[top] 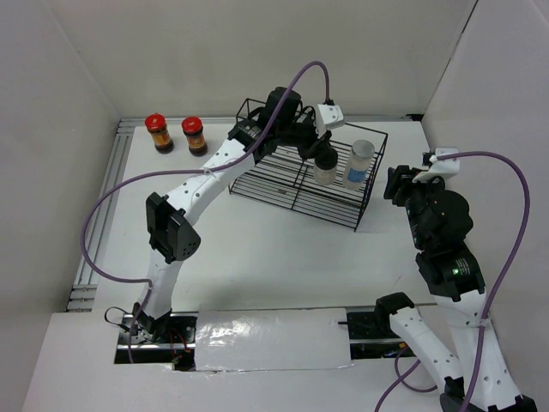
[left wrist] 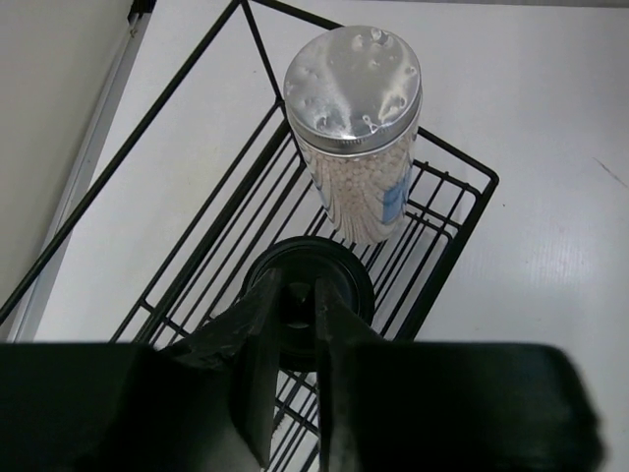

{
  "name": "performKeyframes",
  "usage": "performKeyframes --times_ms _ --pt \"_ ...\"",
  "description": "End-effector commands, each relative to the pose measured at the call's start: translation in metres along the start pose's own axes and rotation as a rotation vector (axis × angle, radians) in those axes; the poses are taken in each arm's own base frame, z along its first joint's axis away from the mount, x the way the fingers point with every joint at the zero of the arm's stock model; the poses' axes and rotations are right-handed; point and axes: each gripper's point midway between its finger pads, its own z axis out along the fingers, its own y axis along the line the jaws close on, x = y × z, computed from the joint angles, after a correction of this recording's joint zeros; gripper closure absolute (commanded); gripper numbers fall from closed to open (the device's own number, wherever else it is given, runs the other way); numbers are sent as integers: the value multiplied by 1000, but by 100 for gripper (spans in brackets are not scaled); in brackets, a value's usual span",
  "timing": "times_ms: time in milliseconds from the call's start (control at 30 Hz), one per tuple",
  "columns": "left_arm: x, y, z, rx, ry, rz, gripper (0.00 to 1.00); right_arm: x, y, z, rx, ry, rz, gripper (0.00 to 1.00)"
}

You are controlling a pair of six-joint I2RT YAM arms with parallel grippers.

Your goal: Organize the condiment bottles

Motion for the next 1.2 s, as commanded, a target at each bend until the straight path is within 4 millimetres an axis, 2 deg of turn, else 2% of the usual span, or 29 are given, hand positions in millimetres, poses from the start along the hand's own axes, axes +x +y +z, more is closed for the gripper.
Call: performKeyframes --times_ms 0,33,100,133,200,233,400,467,533,567,633,667,700,733,767,800,833,867,900,933,967,1000,1033,1067,1100,1133,1167 --pt "-5 10 8 -45 -32 58 70 -1 -6 -2 22 -8 -14 40" --pt "-2 11 10 -46 -24 54 60 -1 -6 -1 24 -7 -15 40" --pt "2 11 12 -42 -15 45 50 0 -6 -1 26 -7 -17 37" --pt "3 10 12 -41 -15 45 41 0 -6 -1 27 -6 -19 37" --pt "0 10 12 -41 -25 46 33 0 -6 0 29 -7 -20 35" --pt "-1 10 12 -41 -29 48 25 2 -6 1 26 -2 -22 35" --pt "-12 13 7 -57 -48 35 9 5 -4 3 18 4 -22 34" --pt "-27 15 -2 -73 -73 37 3 6 -3 4 13 10 -24 34" --pt "-50 13 -17 -86 -108 52 1 7 -1 6 9 16 -28 33" --pt "-51 12 -20 -89 -104 44 1 6 -1 6 6 12 -30 30" --pt "-77 12 -46 -113 -138 62 1 7 2 9 -10 18 -35 24" --pt "-82 12 -55 -124 -142 61 1 5 4 11 -14 18 -35 20" --pt "-90 15 -75 -151 -147 55 1 2 4 12 -14 9 -32 16" --pt "-96 15 -89 -164 -155 30 1 -4 5 14 -14 -9 -14 7" --pt "-98 16 -102 -174 -157 18 1 -13 7 15 -16 -31 12 3" --pt "-104 19 -129 -208 -166 13 1 -20 8 16 -24 -53 18 1" --pt "-101 20 -141 -224 -158 6 1 -33 11 16 -37 -94 23 1" --pt "-116 14 -170 -247 -195 29 8 -34 14 21 -54 -94 8 4" --pt "-97 24 -177 -271 -162 9 20 -37 16 24 -57 -100 0 13" --pt "-96 30 -189 -302 -164 22 32 -43 16 27 -56 -108 -9 52" --pt "-98 33 -205 -338 -172 31 66 -36 17 37 -52 -75 -29 70" --pt "-80 51 -216 -396 -134 11 80 -34 17 41 -41 -62 -34 94" --pt "-71 61 -225 -430 -118 1 97 -34 12 45 -5 -49 -30 100" --pt "-56 70 -229 -448 -91 -25 100 -30 9 52 21 -30 -30 100" --pt "-40 90 -247 -508 -74 -71 100 -29 6 54 44 -26 -19 96" --pt "-29 98 -253 -523 -63 -98 100 -28 3 57 68 -32 -10 79" --pt "-17 109 -256 -541 -54 -122 84 -27 -2 59 96 -35 -4 57"
